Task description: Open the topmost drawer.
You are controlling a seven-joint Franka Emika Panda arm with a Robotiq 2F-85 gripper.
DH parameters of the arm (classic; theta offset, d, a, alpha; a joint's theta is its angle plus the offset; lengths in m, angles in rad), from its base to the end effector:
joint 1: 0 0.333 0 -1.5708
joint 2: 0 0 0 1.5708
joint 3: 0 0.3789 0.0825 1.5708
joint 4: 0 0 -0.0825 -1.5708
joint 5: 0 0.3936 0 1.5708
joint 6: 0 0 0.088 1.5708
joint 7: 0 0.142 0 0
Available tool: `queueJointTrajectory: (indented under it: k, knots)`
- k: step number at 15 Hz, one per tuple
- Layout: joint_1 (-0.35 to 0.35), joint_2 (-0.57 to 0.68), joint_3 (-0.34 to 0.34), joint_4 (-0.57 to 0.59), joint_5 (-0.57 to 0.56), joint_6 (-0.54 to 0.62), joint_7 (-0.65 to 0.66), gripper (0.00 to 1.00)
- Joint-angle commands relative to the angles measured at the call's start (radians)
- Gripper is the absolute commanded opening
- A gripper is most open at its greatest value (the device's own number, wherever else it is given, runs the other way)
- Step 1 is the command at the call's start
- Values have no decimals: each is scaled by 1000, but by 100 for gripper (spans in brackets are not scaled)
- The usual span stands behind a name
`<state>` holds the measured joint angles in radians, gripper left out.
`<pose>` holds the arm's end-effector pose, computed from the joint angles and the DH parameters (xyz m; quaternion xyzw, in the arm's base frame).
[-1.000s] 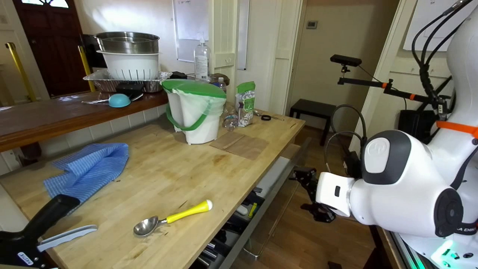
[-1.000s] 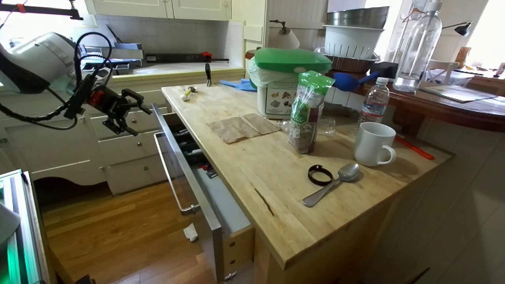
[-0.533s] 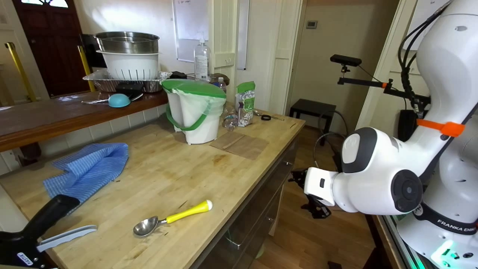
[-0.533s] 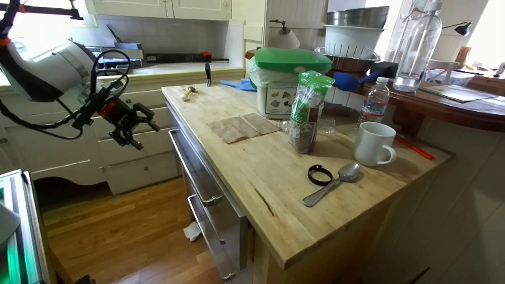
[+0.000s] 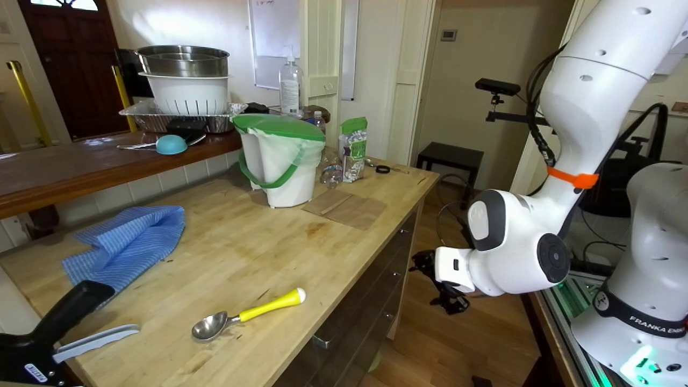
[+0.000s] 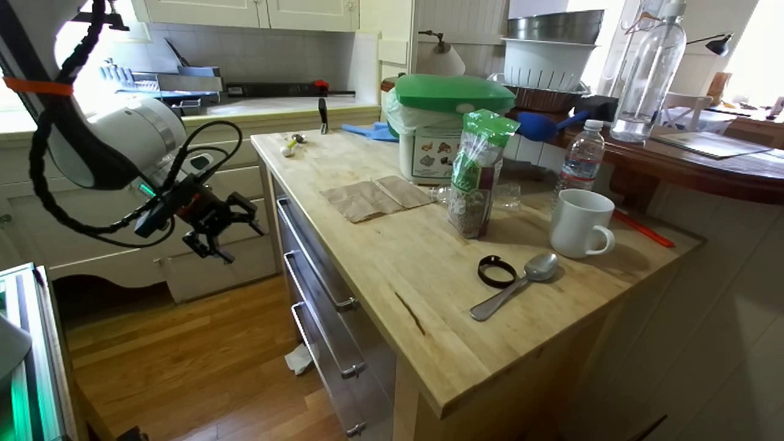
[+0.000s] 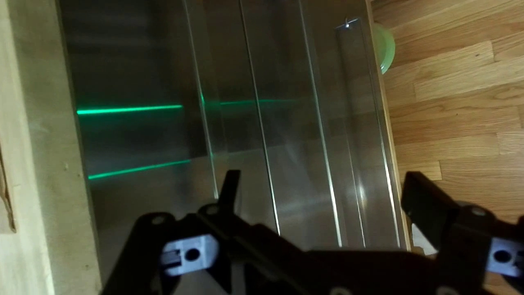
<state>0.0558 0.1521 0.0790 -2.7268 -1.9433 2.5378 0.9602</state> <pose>0.3646 0.0433 0.1761 0.8120 0.4629 0.1009 0.3408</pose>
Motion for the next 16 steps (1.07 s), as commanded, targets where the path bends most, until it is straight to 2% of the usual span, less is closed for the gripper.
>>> queueJointTrajectory:
  k: [1,4,7,11,16]
  knots:
    - [-41,113,7,87,-225,18,110,100]
    - [-83,195,20,160,-367,28,166,100]
    - [-125,284,39,236,-439,23,186,100]
    - [-170,357,64,306,-474,22,162,100]
    - [-181,310,92,256,-471,-4,161,100]
